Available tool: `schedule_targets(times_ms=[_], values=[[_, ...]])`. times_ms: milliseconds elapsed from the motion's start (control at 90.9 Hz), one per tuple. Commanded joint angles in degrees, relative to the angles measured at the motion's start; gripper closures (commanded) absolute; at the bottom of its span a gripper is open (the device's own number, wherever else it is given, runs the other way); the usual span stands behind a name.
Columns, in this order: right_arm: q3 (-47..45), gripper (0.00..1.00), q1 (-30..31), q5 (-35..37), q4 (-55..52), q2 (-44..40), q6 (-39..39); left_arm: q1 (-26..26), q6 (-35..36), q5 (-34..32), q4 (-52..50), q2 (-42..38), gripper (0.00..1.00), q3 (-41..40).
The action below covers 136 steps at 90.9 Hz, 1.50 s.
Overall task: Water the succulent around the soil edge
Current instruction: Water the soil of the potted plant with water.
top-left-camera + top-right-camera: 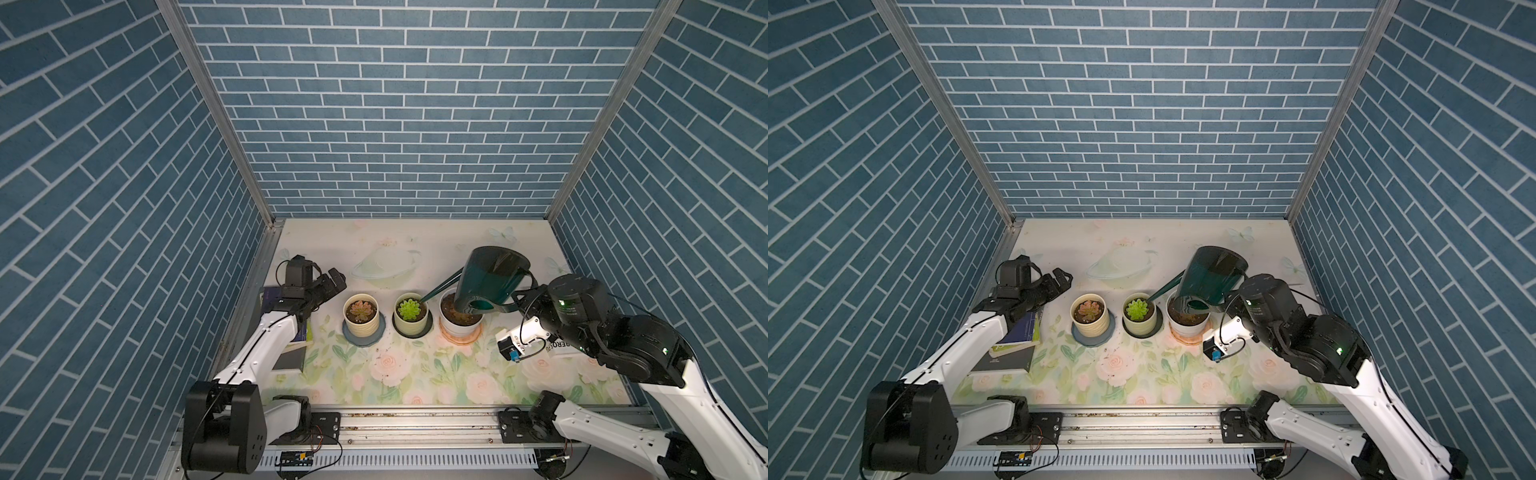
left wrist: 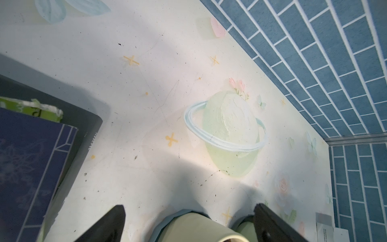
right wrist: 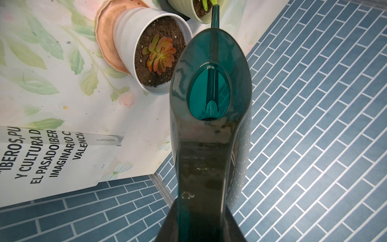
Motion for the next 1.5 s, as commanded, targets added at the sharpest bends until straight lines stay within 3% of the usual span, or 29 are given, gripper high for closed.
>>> schedule_targets(times_ms=[0, 528, 924, 1166, 1485], values=[[1.42, 1.00, -0.17, -1.28, 1.67, -1.56, 2.60, -0.20, 0.32, 0.21, 0.76, 0.16, 0.00, -0.92], [2.36, 1.00, 0.13, -5.87, 4.10, 1.07, 3.71, -0.19, 0.49, 0.41, 0.68, 0.31, 0.00, -0.50], [-0.10, 1.00, 0.18, -2.64, 9.13, 1.89, 1.57, -0.19, 0.76, 1.09, 1.70, 1.38, 0.00, -0.77], [-0.19, 1.00, 0.05, 0.98, 7.65, 1.44, 0.03, -0.25, 0.83, 1.18, 1.61, 1.41, 0.00, -0.52], [-0.50, 1.00, -0.49, 0.35, 4.68, -1.13, 2.01, -0.19, 0.71, 0.92, 1.38, 1.74, 0.00, -0.31]])
